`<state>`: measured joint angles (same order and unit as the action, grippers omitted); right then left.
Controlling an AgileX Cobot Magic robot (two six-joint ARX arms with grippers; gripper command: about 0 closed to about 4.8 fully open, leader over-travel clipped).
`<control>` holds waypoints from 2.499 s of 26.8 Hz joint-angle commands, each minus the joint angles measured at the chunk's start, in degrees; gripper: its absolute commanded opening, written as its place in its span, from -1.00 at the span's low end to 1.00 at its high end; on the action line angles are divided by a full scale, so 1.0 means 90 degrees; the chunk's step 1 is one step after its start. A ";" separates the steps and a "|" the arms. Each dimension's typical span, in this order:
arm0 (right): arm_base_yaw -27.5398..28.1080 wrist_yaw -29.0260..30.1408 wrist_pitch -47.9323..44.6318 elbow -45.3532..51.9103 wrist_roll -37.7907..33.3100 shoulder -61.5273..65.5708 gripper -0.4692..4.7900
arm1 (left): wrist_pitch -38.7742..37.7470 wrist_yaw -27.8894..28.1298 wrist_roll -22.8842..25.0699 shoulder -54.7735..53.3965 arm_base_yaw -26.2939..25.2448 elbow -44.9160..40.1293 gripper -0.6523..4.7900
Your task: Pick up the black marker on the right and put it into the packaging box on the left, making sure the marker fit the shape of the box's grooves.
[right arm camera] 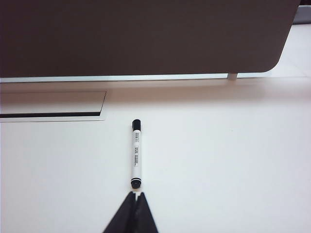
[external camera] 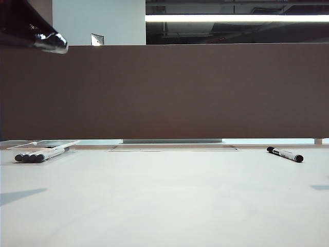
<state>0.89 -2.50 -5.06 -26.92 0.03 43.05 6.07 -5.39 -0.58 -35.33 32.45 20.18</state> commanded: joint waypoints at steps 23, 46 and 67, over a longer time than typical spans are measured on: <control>-0.0002 0.0986 0.2922 -0.2827 -0.0002 0.3257 0.23 | -0.0379 0.0000 0.0350 0.0015 0.0019 0.0495 -0.78; 0.0000 0.1552 0.3696 -0.6045 0.0012 0.6909 0.41 | -0.0384 0.0000 0.0350 0.0012 0.0019 0.0495 -0.78; 0.0112 0.1268 0.2839 -0.6050 0.0576 0.7701 0.32 | -0.0391 0.0000 0.0345 0.0012 0.0019 0.0495 -0.78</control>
<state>1.91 8.84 21.69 -81.03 4.78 112.31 2.28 -5.34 2.13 -35.24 32.62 24.45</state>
